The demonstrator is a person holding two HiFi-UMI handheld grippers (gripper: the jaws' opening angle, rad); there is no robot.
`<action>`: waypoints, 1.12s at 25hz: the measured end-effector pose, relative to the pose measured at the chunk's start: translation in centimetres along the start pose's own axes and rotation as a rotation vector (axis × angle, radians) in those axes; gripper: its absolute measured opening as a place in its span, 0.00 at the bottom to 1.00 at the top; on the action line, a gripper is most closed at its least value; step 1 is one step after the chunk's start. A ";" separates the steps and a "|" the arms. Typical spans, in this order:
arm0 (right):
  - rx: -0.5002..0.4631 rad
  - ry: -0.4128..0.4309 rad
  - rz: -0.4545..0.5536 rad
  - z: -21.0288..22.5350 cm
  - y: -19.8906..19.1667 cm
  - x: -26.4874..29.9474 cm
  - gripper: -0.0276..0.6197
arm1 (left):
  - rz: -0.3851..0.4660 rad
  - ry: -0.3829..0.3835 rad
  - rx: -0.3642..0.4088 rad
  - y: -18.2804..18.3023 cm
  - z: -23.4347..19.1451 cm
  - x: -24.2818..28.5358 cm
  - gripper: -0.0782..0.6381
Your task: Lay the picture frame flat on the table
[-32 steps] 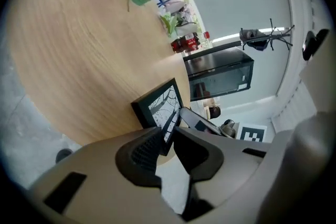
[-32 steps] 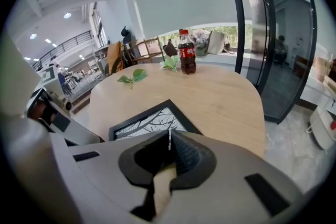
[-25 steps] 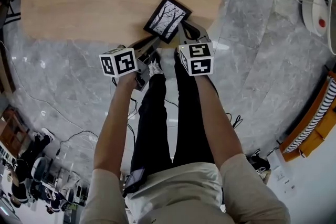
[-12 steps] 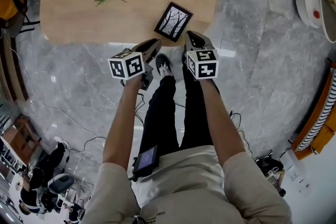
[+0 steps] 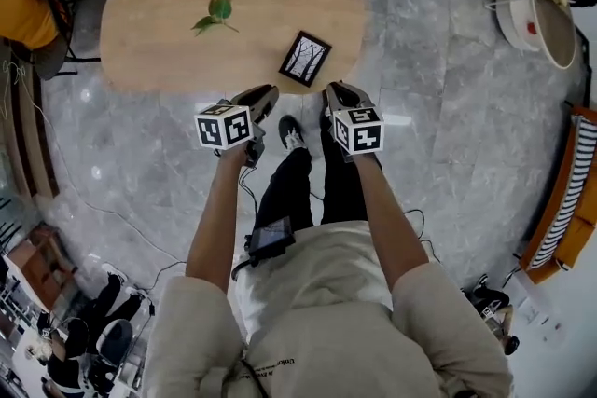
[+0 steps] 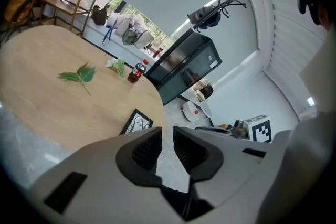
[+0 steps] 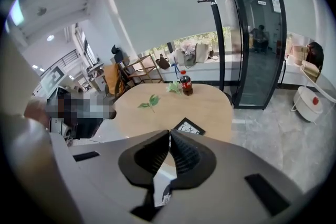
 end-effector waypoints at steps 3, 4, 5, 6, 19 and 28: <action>0.006 -0.001 -0.001 -0.9 0.9 -2.7 0.10 | -0.017 -0.001 0.059 0.1 1.9 -1.9 0.22; 0.008 -0.002 0.001 -1.2 1.1 -3.5 0.10 | -0.024 0.007 0.096 0.1 2.4 -2.5 0.22; 0.011 -0.003 0.005 -1.4 1.3 -4.2 0.10 | -0.032 0.024 0.138 0.1 2.8 -3.0 0.22; 0.015 -0.003 0.008 -1.8 1.4 -4.8 0.10 | -0.040 0.043 0.178 -0.1 3.1 -3.6 0.22; 0.018 0.031 0.045 -6.4 2.8 -11.8 0.10 | -0.119 0.113 0.443 -1.1 8.8 -10.8 0.22; -0.035 0.060 0.064 -8.2 3.8 -14.0 0.10 | -0.156 0.070 0.489 -1.7 11.8 -12.3 0.20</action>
Point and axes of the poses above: the fingertips, and each gripper's own axes: x forward along the fingers, z to its right, y out of its top, the point moved 5 cm from there along -x, backward along the fingers, and after that the axes turned 7 degrees about -x, right-handed, at the moved point
